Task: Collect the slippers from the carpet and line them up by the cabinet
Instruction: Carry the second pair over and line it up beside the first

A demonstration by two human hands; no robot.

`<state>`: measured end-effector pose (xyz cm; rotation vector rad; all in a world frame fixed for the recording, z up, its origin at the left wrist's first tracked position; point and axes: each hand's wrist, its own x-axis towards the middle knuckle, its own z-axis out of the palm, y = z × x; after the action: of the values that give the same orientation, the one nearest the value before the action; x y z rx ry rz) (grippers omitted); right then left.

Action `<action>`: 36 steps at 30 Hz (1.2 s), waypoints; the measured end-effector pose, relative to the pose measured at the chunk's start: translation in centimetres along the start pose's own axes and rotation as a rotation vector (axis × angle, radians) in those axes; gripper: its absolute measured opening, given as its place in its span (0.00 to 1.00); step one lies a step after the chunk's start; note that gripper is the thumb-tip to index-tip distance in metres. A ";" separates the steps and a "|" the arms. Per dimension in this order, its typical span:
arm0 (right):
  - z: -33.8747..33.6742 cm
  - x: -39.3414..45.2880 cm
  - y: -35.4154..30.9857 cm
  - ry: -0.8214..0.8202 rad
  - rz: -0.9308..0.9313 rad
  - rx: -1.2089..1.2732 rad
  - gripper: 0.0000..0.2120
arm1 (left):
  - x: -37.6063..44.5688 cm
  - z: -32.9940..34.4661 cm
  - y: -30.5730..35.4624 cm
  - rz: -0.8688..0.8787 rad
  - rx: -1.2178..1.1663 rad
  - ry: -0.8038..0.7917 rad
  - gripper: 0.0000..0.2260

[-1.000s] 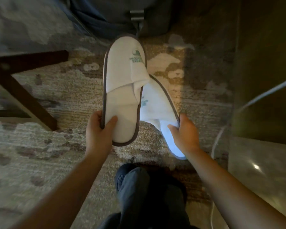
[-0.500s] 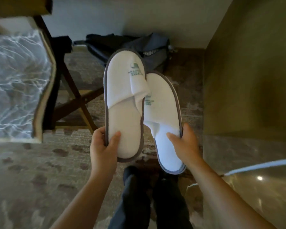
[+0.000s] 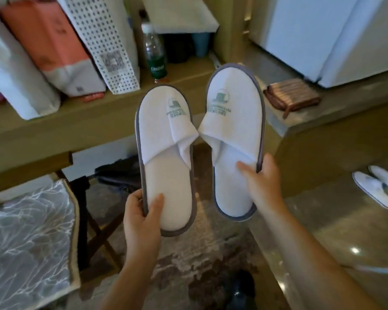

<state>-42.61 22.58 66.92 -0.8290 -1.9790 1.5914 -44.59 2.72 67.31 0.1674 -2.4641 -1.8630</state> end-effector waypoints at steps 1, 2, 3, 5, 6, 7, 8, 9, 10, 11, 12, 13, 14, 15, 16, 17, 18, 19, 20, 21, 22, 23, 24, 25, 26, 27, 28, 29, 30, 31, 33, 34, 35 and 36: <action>-1.7 -0.2 -1.1 0.043 -0.015 0.019 0.11 | -0.5 0.6 1.4 0.027 -0.016 -0.038 0.05; -3.5 -0.3 -1.9 0.082 -0.024 0.032 0.10 | -0.9 1.4 2.8 0.049 -0.030 -0.078 0.05; -5.5 -0.4 -2.6 0.123 -0.024 0.040 0.11 | -1.4 2.4 4.1 0.068 -0.042 -0.124 0.04; -9.9 -0.7 -3.6 0.209 -0.013 0.064 0.12 | -2.8 5.1 6.6 0.107 -0.077 -0.218 0.04; -12.3 -0.9 -3.8 0.254 -0.006 0.079 0.13 | -3.6 6.7 7.7 0.135 -0.093 -0.263 0.06; -14.7 -1.0 -3.8 0.306 0.001 0.097 0.13 | -4.5 8.5 8.6 0.153 -0.111 -0.308 0.06; -17.2 -1.1 -3.7 0.359 0.006 0.113 0.13 | -5.5 10.5 9.5 0.159 -0.130 -0.352 0.04; -19.8 -1.1 -3.6 0.412 0.011 0.122 0.13 | -6.5 12.7 10.4 0.161 -0.145 -0.391 0.02; -22.2 -1.2 -3.4 0.460 0.020 0.125 0.13 | -7.6 15.0 11.1 0.168 -0.157 -0.425 0.05; -24.7 -1.3 -3.1 0.509 0.029 0.125 0.13 | -8.7 17.3 11.8 0.174 -0.166 -0.469 0.07; -27.3 -1.4 -2.7 0.560 0.039 0.125 0.13 | -10.0 19.7 12.5 0.174 -0.172 -0.517 0.08; -29.8 -1.6 -2.4 0.608 0.046 0.123 0.13 | -11.3 22.0 13.2 0.171 -0.177 -0.562 0.09; -32.2 -1.9 -2.0 0.657 0.046 0.119 0.12 | -12.6 24.1 13.8 0.169 -0.188 -0.605 0.09; -34.7 -2.0 -1.7 0.707 0.042 0.118 0.11 | -13.9 26.3 14.4 0.168 -0.201 -0.647 0.08; -37.1 -2.2 -1.3 0.756 0.040 0.119 0.11 | -15.1 28.4 14.9 0.167 -0.210 -0.692 0.07; -39.3 -2.4 -1.0 0.801 0.042 0.121 0.10 | -16.3 30.5 15.4 0.170 -0.212 -0.737 0.06; -41.3 -2.5 -0.6 0.844 0.045 0.121 0.11 | -17.4 32.4 15.9 0.172 -0.210 -0.787 0.06; -43.1 -2.6 -0.2 0.883 0.049 0.120 0.11 | -18.6 34.3 16.2 0.169 -0.210 -0.837 0.06; -44.8 -2.6 0.2 0.919 0.055 0.118 0.11 | -19.7 36.2 16.7 0.156 -0.216 -0.889 0.06; -46.4 -2.5 0.7 0.952 0.064 0.115 0.11 | -20.6 38.0 16.9 0.141 -0.219 -0.939 0.06; -48.0 -2.2 1.3 0.986 0.077 0.111 0.11 | -21.4 39.9 17.2 0.130 -0.219 -0.984 0.05; -49.4 -1.8 1.9 1.018 0.092 0.109 0.10 | -22.1 41.9 17.4 0.124 -0.215 -1.021 0.05; -50.9 -1.2 2.5 1.047 0.106 0.110 0.10 | -22.8 44.0 17.6 0.121 -0.209 -1.054 0.05; -52.3 -0.5 3.2 1.073 0.116 0.111 0.10 | -23.3 46.1 17.9 0.119 -0.205 -1.083 0.05; -53.8 0.4 3.8 1.098 0.124 0.105 0.10 | -23.8 48.4 18.2 0.114 -0.205 -1.109 0.05; -55.2 1.6 4.4 1.123 0.131 0.097 0.11 | -24.3 50.8 18.6 0.113 -0.212 -1.130 0.05; -56.7 2.9 4.9 1.145 0.136 0.089 0.11 | -24.7 53.2 19.1 0.118 -0.216 -1.144 0.06; -58.2 4.2 5.3 1.164 0.142 0.081 0.11 | -24.9 55.6 19.7 0.124 -0.216 -1.156 0.06; -59.7 5.8 5.6 1.180 0.148 0.072 0.11 | -25.2 58.2 20.4 0.127 -0.214 -1.173 0.06; -61.3 7.5 5.8 1.194 0.152 0.067 0.11 | -25.3 60.8 21.1 0.125 -0.210 -1.191 0.06; -64.4 10.9 5.8 1.223 0.144 0.076 0.11 | -25.5 65.8 22.9 0.126 -0.200 -1.222 0.06; -65.9 12.5 5.7 1.228 0.133 0.076 0.11 | -25.7 68.2 23.9 0.129 -0.204 -1.230 0.06; -67.4 14.0 5.5 1.228 0.127 0.075 0.11 | -25.9 70.5 25.0 0.132 -0.207 -1.236 0.06; -68.8 15.4 5.3 1.224 0.125 0.075 0.10 | -26.2 72.6 26.0 0.141 -0.203 -1.247 0.06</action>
<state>-5.50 81.93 76.67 -1.4323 -0.9723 0.7914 -27.56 82.18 73.08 -1.5640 -2.5991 -2.5507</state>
